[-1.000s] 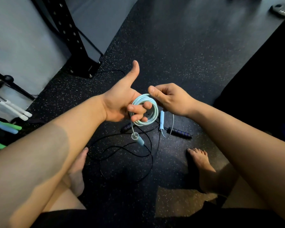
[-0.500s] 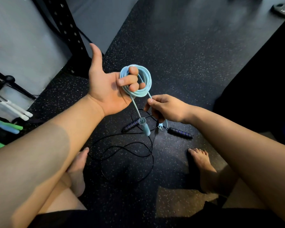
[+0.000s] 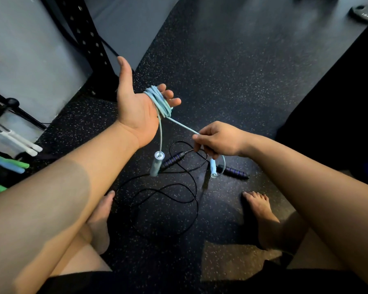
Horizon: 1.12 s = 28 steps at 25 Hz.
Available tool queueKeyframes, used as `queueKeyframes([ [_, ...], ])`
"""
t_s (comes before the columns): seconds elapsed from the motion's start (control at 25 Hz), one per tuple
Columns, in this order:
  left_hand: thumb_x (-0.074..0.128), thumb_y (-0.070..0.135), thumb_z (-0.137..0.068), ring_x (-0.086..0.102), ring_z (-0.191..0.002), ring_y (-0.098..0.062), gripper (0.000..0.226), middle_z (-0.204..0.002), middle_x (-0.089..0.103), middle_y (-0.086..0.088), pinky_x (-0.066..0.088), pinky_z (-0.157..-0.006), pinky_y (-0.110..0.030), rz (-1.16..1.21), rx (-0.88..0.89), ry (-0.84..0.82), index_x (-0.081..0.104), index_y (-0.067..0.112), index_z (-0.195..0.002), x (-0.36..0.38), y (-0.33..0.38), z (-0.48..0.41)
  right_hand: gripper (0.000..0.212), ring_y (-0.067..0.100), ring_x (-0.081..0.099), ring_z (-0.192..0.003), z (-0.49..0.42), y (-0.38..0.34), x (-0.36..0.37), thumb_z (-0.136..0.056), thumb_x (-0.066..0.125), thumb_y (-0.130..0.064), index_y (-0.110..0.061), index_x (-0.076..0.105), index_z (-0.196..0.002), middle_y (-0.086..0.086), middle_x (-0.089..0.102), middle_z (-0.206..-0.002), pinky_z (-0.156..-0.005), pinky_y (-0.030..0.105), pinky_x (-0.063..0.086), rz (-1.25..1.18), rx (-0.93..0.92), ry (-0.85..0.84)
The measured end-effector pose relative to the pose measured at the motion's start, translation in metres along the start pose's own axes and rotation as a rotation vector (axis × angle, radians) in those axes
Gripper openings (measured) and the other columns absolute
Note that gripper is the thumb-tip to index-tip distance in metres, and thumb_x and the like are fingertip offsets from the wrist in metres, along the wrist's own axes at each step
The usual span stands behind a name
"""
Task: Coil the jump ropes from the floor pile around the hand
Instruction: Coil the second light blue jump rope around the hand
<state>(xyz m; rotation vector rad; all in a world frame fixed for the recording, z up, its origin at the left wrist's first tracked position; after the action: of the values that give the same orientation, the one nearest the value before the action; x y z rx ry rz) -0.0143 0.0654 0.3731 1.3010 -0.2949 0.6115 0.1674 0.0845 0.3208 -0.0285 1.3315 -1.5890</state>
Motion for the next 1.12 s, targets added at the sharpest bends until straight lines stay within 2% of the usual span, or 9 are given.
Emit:
queueKeyframes([
  [0.12, 0.03, 0.083, -0.09, 0.074, -0.081, -0.026, 0.094, -0.089, 0.067, -0.009, 0.052, -0.104, -0.046, -0.311, 0.019, 0.11, 0.058, 0.001, -0.128, -0.005, -0.006, -0.004, 0.038, 0.018, 0.053, -0.047, 0.003, -0.009, -0.005, -0.101, 0.054, -0.038, -0.012, 0.07, -0.079, 0.0, 0.055, -0.049, -0.054, 0.027, 0.044, 0.022, -0.063, 0.046],
  [0.24, 0.033, 0.08, -0.092, 0.077, -0.088, -0.027, 0.079, -0.073, 0.074, -0.003, 0.037, -0.116, -0.049, -0.567, -0.007, 0.127, 0.063, 0.009, -0.112, -0.006, -0.015, -0.006, 0.036, 0.02, 0.052, -0.047, 0.005, -0.017, -0.002, -0.1, 0.055, -0.04, -0.015, 0.071, -0.079, 0.002, 0.055, -0.05, -0.055, 0.03, 0.046, 0.01, -0.14, 0.011],
  [0.4, 0.033, 0.078, -0.095, 0.076, -0.095, -0.028, 0.07, -0.073, 0.076, -0.001, 0.036, -0.116, -0.046, -0.706, -0.038, 0.137, 0.064, 0.017, -0.107, -0.009, -0.021, -0.005, 0.029, 0.011, 0.047, -0.044, 0.012, -0.025, 0.008, -0.101, 0.055, -0.034, -0.016, 0.073, -0.085, -0.005, 0.052, -0.046, -0.054, 0.029, 0.041, 0.099, -0.215, -0.095],
  [0.56, 0.019, 0.092, -0.084, 0.074, -0.098, -0.026, 0.106, -0.087, 0.077, -0.009, 0.038, -0.114, -0.045, -0.898, -0.261, -0.081, 0.064, 0.005, -0.124, -0.009, -0.042, 0.001, 0.028, 0.007, 0.042, -0.05, 0.013, -0.032, 0.001, -0.1, 0.057, -0.037, -0.021, 0.075, -0.087, -0.009, 0.052, -0.053, -0.053, 0.029, 0.039, 0.147, -0.324, 0.024],
  [0.6, 0.012, 0.095, -0.079, 0.073, -0.094, -0.025, 0.114, -0.087, 0.075, -0.012, 0.04, -0.111, -0.044, -0.942, -0.335, -0.193, 0.068, 0.003, -0.116, -0.005, -0.048, 0.004, 0.028, 0.013, 0.046, -0.054, 0.012, -0.031, -0.002, -0.1, 0.057, -0.039, -0.022, 0.075, -0.087, -0.005, 0.059, -0.059, -0.056, 0.033, 0.042, 0.146, -0.338, 0.058],
  [0.68, -0.001, 0.095, -0.076, 0.066, -0.074, -0.025, 0.114, -0.072, 0.063, -0.014, 0.046, -0.095, -0.04, -0.957, -0.477, -0.399, 0.066, 0.004, -0.083, 0.005, -0.055, 0.013, 0.029, 0.021, 0.055, -0.062, 0.011, -0.028, -0.007, -0.098, 0.059, -0.041, -0.021, 0.073, -0.084, 0.008, 0.068, -0.072, -0.064, 0.043, 0.049, 0.122, -0.332, 0.127],
  [0.76, -0.005, 0.093, -0.077, 0.057, -0.06, -0.027, 0.101, -0.059, 0.051, -0.009, 0.048, -0.079, -0.037, -0.912, -0.54, -0.47, 0.054, 0.012, -0.066, 0.01, -0.055, 0.018, 0.03, 0.025, 0.059, -0.065, 0.009, -0.025, -0.009, -0.096, 0.062, -0.042, -0.016, 0.069, -0.082, 0.012, 0.07, -0.077, -0.066, 0.045, 0.051, 0.067, -0.333, 0.173],
  [0.92, -0.001, 0.095, -0.074, 0.046, -0.05, -0.026, 0.1, -0.045, 0.037, -0.003, 0.046, -0.073, -0.038, -0.89, -0.601, -0.567, 0.052, 0.011, -0.066, 0.014, -0.051, 0.023, 0.042, 0.011, 0.043, -0.059, 0.009, -0.025, -0.009, -0.092, 0.066, -0.047, -0.008, 0.058, -0.078, 0.002, 0.052, -0.064, -0.057, 0.035, 0.038, -0.008, -0.373, 0.194],
  [1.12, -0.004, 0.095, -0.075, 0.039, -0.039, -0.022, 0.104, -0.036, 0.028, 0.002, 0.053, -0.078, -0.033, -0.701, -0.598, -0.553, 0.057, 0.01, -0.063, 0.022, -0.039, 0.027, 0.059, 0.017, 0.041, -0.058, 0.006, -0.017, -0.013, -0.097, 0.048, -0.057, -0.005, 0.058, -0.074, 0.003, 0.043, -0.062, -0.055, 0.042, 0.039, -0.096, -0.3, 0.167],
])
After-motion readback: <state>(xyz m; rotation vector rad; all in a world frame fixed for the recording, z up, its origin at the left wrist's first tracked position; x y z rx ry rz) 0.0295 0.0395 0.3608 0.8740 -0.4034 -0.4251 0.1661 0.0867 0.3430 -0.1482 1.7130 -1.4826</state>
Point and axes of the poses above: each hand's wrist, its own z-axis away from the middle knuckle, its own x-axis out of the palm, y = z × x, the point moved 5 cm from there along -z, towards the middle knuckle
